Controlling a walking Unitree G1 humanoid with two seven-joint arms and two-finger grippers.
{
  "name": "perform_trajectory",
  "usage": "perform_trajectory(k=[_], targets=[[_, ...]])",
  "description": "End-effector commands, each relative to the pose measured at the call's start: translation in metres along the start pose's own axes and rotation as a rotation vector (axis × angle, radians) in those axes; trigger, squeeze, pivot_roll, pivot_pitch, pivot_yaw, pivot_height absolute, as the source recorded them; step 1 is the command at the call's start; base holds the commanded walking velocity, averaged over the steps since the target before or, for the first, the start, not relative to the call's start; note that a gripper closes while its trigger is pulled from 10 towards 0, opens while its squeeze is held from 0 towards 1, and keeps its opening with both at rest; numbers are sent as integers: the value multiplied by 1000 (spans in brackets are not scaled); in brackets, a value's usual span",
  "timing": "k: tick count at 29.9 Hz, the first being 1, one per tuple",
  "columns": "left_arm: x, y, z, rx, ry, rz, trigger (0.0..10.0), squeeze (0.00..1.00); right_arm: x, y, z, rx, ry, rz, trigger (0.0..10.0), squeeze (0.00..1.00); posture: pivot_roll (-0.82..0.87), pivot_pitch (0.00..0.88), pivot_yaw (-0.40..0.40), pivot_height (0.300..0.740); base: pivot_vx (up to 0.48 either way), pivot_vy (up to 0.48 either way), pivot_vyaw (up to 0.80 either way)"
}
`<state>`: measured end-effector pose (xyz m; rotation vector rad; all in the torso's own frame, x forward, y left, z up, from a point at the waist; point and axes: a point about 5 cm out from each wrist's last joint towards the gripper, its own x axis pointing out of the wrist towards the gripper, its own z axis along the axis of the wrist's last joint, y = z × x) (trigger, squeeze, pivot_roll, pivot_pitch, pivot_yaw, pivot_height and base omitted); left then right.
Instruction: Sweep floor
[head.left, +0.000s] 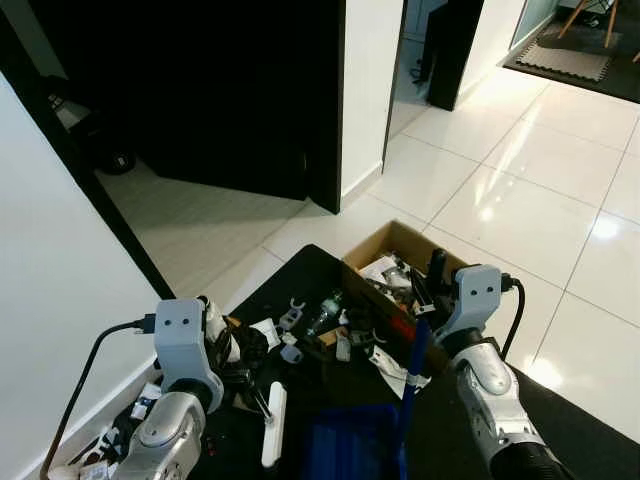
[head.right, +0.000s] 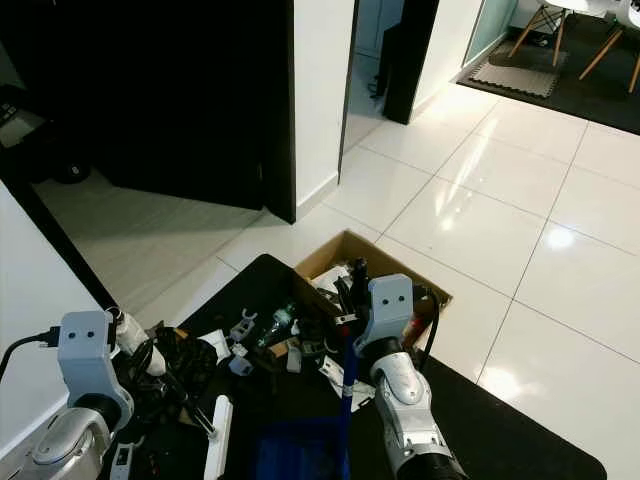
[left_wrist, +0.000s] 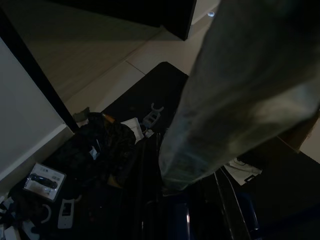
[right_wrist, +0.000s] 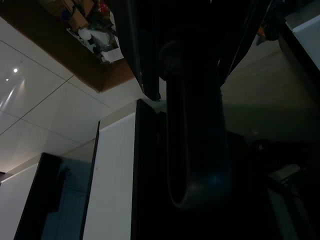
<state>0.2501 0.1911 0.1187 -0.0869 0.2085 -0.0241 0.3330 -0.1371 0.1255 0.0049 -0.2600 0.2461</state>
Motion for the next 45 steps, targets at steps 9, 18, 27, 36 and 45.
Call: perform_trajectory(k=[9, 18, 27, 36, 45], targets=[[-3, 1, 4, 11, -39, 13, 10000, 0, 1, 2, 1, 4, -4, 9, 10000, 0, 131, 173, 19, 740, -480, 0, 0], [-3, 1, 4, 11, -40, 12, 10000, 0, 0, 2, 1, 3, -4, 8, 10000, 0, 128, 176, 21, 740, -477, 0, 0], [-3, 1, 4, 11, -39, 16, 10000, 0, 0, 2, 1, 3, -3, 6, 10000, 0, 128, 178, 21, 740, -307, 0, 0], [-2, 1, 3, 9, -39, 18, 10000, 0, 0, 1, 1, -3, -4, 7, 10000, 0, 126, 182, 22, 740, 0, 0, 0], [-2, 2, 2, 14, -34, 20, 10000, 0, 0, 2, 1, -3, -3, 5, 10000, 0, 126, 181, 23, 740, 0, 0, 0]])
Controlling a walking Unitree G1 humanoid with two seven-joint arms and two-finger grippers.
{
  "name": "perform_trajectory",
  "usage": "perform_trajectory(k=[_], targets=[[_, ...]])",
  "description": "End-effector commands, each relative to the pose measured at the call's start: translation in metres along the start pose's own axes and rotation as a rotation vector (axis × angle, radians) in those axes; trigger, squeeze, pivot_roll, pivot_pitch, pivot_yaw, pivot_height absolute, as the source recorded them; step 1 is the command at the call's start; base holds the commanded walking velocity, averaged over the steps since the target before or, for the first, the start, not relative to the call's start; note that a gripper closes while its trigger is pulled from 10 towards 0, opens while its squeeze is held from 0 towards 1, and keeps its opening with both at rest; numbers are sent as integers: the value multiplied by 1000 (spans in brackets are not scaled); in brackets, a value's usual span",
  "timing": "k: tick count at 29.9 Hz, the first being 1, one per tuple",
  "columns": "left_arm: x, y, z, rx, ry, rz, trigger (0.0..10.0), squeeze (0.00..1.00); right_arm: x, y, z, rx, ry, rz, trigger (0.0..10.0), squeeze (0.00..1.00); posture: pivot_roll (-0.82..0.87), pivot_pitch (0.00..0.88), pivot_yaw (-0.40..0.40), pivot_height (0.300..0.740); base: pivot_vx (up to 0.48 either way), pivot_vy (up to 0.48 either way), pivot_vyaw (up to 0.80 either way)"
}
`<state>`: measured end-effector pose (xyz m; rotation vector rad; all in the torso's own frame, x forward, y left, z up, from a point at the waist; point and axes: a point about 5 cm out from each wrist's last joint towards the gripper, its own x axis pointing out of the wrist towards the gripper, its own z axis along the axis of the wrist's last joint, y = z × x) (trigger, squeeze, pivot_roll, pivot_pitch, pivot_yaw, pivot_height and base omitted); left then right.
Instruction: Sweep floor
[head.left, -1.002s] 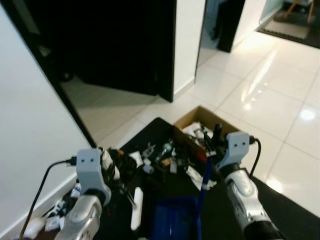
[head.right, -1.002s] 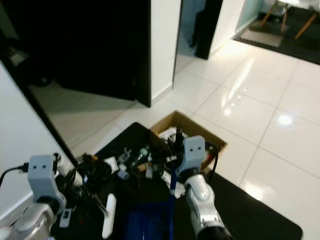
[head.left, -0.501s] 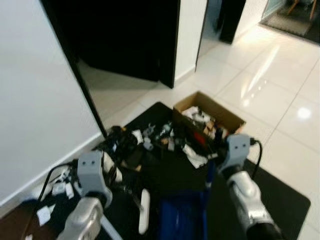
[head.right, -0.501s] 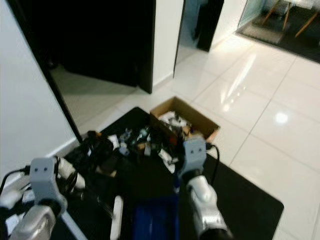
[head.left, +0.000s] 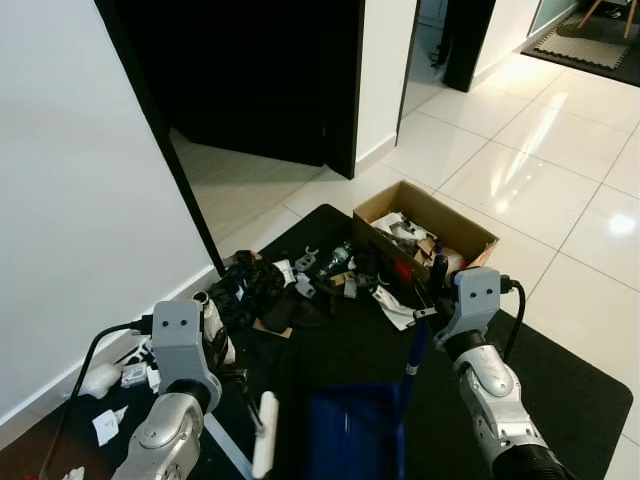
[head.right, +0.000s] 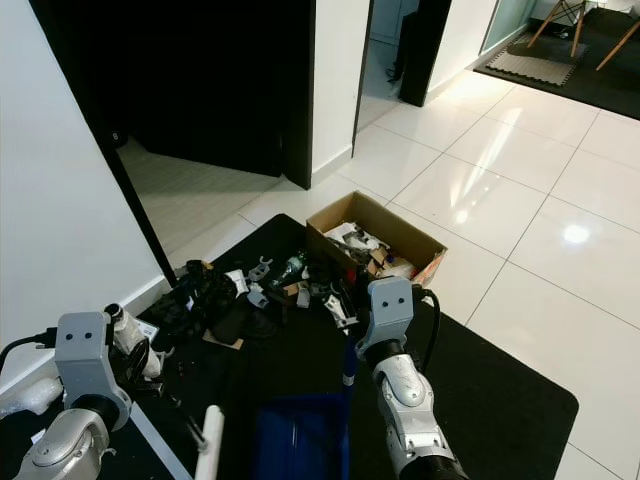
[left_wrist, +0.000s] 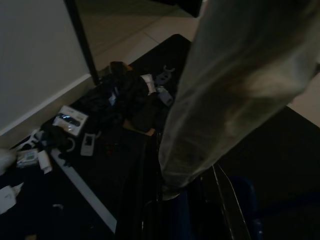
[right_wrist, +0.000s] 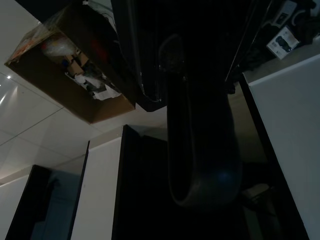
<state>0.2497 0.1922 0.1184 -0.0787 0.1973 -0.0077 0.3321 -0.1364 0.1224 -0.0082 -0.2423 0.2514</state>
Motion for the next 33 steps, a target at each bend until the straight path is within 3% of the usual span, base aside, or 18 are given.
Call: perform_trajectory(k=[1, 3, 5, 8, 11, 13, 16, 21, 33], targets=[[-2, 1, 3, 8, -21, 4, 10000, 0, 1, 1, 4, 8, -22, -2, 10000, 0, 126, 181, 23, 740, 0, 0, 0], [-2, 1, 2, 10, -20, 5, 10000, 0, 1, 1, 4, 7, -22, -2, 10000, 0, 126, 183, 22, 740, 0, 0, 0], [-2, 2, 2, 13, -18, 14, 10000, 0, 1, -8, 6, -64, -25, -9, 10000, 0, 128, 184, 22, 740, 0, 0, 0], [-2, 3, 2, 13, -18, 20, 10000, 0, 1, -14, 8, -96, -30, -16, 10000, 0, 129, 187, 24, 740, 0, 0, 0], [-2, 5, 2, 13, -16, 29, 10000, 0, 2, -27, 14, -141, -37, -36, 10000, 0, 129, 191, 26, 740, 0, 0, 0], [3, 10, 4, 18, -20, 42, 10000, 0, 3, -47, 21, -193, -43, -67, 10000, 0, 127, 205, 33, 740, 0, 0, 0], [9, 16, 9, 22, -31, 56, 10000, 0, 5, -57, 24, -222, -42, -88, 10000, 0, 130, 217, 46, 740, 0, 0, 0], [19, 27, 21, 27, -56, 83, 10000, 0, 9, -57, 22, -267, -37, -90, 10000, 0, 138, 227, 66, 740, 0, 0, 0], [24, 45, 36, 72, -82, 150, 10000, 0, 14, -34, 4, -282, 17, -41, 10000, 0, 187, 270, 103, 740, 0, 0, 0]])
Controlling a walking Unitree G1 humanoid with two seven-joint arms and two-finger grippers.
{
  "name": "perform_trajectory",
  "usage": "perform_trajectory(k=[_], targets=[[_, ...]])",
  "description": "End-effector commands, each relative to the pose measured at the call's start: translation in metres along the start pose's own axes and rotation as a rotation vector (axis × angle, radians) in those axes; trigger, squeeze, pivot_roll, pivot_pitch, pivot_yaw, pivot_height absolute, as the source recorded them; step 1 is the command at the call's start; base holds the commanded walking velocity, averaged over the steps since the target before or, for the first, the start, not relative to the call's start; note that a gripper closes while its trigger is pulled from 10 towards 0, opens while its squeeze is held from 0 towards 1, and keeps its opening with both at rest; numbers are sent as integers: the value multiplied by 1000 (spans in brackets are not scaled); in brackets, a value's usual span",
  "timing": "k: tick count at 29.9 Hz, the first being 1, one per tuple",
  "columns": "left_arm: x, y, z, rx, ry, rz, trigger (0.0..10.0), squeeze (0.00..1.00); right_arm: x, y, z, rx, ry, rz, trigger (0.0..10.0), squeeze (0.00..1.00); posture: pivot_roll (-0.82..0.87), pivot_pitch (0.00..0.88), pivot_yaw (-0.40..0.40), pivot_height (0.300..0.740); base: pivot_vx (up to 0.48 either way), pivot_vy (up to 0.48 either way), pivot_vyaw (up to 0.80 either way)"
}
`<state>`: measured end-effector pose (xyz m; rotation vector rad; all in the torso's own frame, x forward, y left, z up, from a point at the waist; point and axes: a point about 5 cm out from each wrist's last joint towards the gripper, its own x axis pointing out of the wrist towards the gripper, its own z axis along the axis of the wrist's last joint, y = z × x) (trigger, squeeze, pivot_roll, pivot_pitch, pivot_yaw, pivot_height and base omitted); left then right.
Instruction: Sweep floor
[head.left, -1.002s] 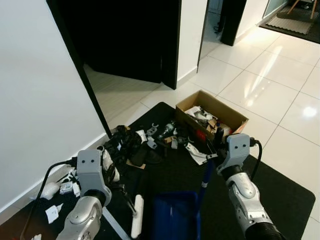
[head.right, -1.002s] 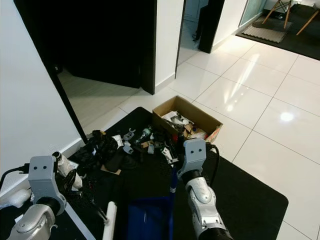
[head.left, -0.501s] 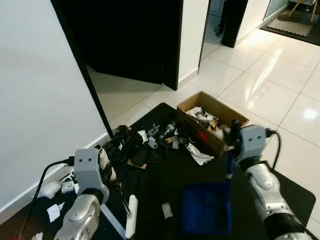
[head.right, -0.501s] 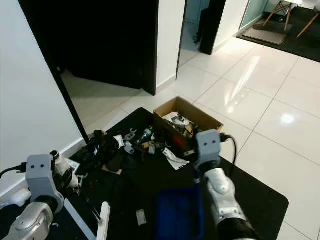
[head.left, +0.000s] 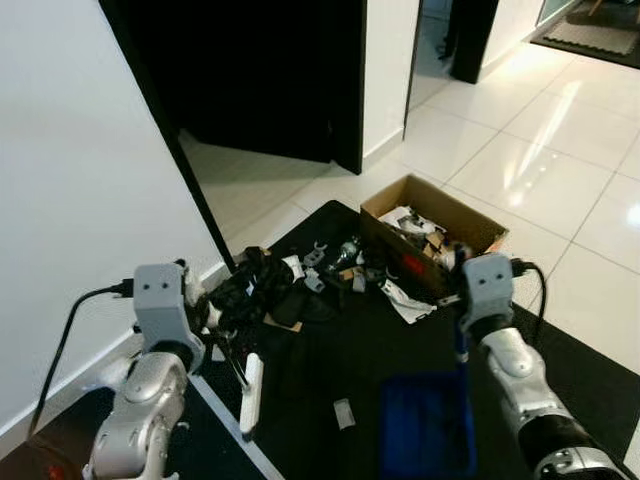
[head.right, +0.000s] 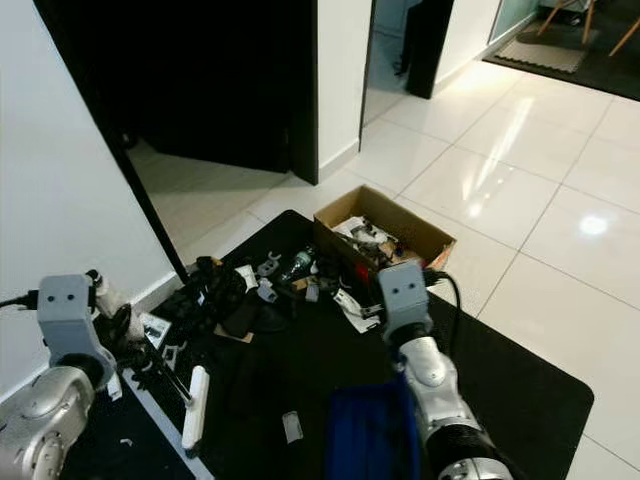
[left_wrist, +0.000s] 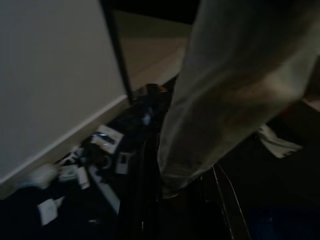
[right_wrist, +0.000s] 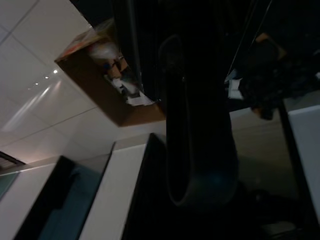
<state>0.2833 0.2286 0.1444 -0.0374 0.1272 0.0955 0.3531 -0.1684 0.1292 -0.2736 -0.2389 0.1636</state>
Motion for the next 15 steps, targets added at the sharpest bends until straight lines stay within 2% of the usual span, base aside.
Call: perform_trajectory(k=[1, 2, 5, 9, 10, 15], targets=[[-1, 16, -1, 53, -3, 70, 10000, 0, 2, 4, 3, -14, -28, 17, 10000, 0, 190, 279, 101, 740, 0, 0, 0], [-1, 16, -1, 53, -3, 70, 10000, 0, 2, 4, 3, -14, -28, 17, 10000, 0, 190, 279, 101, 740, 0, 0, 0], [3, 29, -13, 57, 21, 135, 10000, 0, 7, 6, 8, -25, -49, 13, 10000, 0, 191, 287, 96, 740, 0, 0, 0], [13, 38, -23, 10, 24, 190, 10000, 0, 15, 5, 15, -34, -73, -6, 10000, 0, 190, 311, 83, 740, 0, 0, 0], [19, 40, -23, -27, 14, 194, 10000, 0, 18, 6, 18, -34, -79, -8, 10000, 0, 188, 323, 81, 740, 0, 0, 0], [26, 39, -17, -35, -15, 189, 10000, 0, 22, 6, 23, -28, -96, -15, 10000, 0, 188, 333, 80, 740, 0, 0, 0]])
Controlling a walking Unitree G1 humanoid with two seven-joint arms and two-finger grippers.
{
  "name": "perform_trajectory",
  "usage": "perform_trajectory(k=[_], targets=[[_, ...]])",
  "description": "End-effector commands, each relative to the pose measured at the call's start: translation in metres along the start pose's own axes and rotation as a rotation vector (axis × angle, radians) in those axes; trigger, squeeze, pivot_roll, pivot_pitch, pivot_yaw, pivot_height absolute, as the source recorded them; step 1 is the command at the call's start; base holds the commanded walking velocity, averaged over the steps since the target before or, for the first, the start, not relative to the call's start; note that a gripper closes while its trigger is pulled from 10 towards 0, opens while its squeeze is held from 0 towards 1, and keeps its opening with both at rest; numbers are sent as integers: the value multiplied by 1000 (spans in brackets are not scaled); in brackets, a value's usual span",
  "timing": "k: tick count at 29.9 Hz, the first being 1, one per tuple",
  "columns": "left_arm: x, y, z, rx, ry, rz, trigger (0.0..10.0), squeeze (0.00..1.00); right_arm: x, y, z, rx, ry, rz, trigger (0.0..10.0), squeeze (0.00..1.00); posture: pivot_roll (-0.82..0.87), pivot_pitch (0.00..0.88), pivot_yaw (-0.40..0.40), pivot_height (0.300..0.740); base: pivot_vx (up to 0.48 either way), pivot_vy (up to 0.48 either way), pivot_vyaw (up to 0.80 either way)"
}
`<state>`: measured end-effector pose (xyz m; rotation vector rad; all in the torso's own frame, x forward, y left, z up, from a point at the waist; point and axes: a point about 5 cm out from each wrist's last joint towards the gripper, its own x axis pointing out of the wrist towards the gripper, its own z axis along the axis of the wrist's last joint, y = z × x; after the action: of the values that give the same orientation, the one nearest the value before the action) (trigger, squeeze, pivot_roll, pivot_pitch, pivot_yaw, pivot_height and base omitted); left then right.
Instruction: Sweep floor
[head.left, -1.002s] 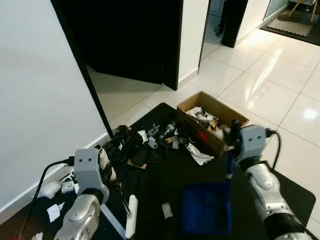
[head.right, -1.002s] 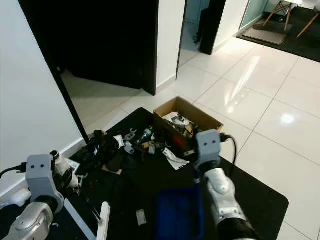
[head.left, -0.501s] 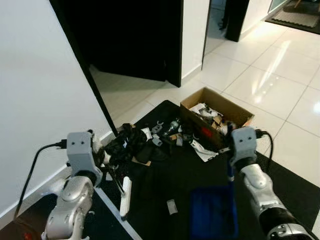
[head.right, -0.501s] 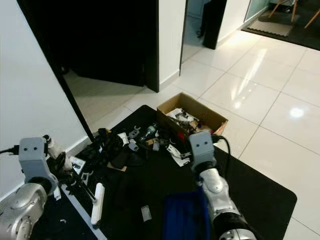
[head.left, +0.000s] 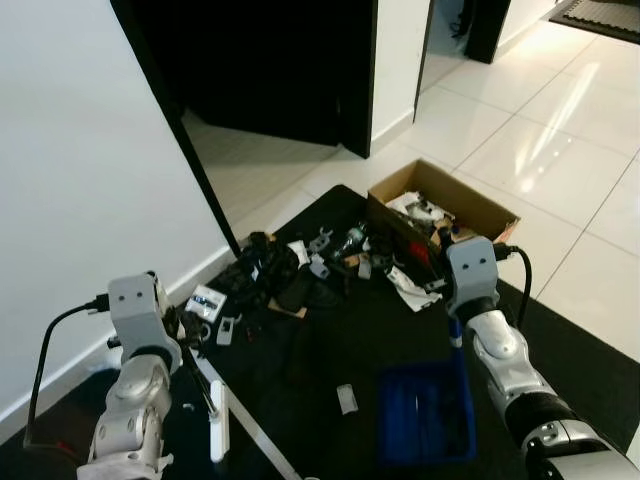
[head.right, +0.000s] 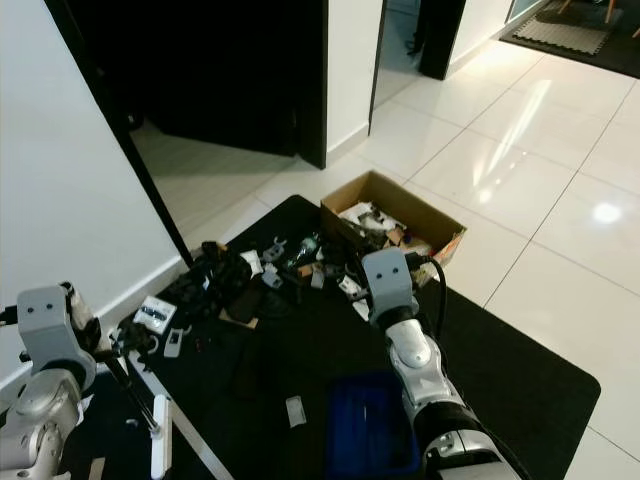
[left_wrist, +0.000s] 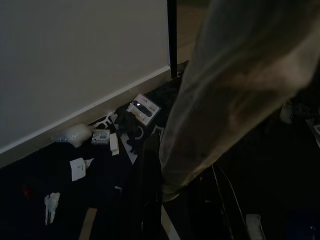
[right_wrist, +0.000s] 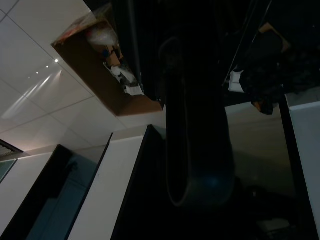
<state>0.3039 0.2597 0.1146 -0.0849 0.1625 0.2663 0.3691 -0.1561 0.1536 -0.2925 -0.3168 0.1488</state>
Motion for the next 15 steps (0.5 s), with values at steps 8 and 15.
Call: perform_trajectory(k=[8, 15], targets=[[6, 2, 15, 13, -81, -2, 10000, 0, 11, -3, 28, 41, -157, -4, 10000, 0, 182, 337, 77, 740, 0, 0, 0], [5, -8, 2, 7, -64, -34, 10000, 0, 5, -7, 27, 24, -169, 20, 10000, 0, 166, 329, 74, 740, 0, 0, 0]])
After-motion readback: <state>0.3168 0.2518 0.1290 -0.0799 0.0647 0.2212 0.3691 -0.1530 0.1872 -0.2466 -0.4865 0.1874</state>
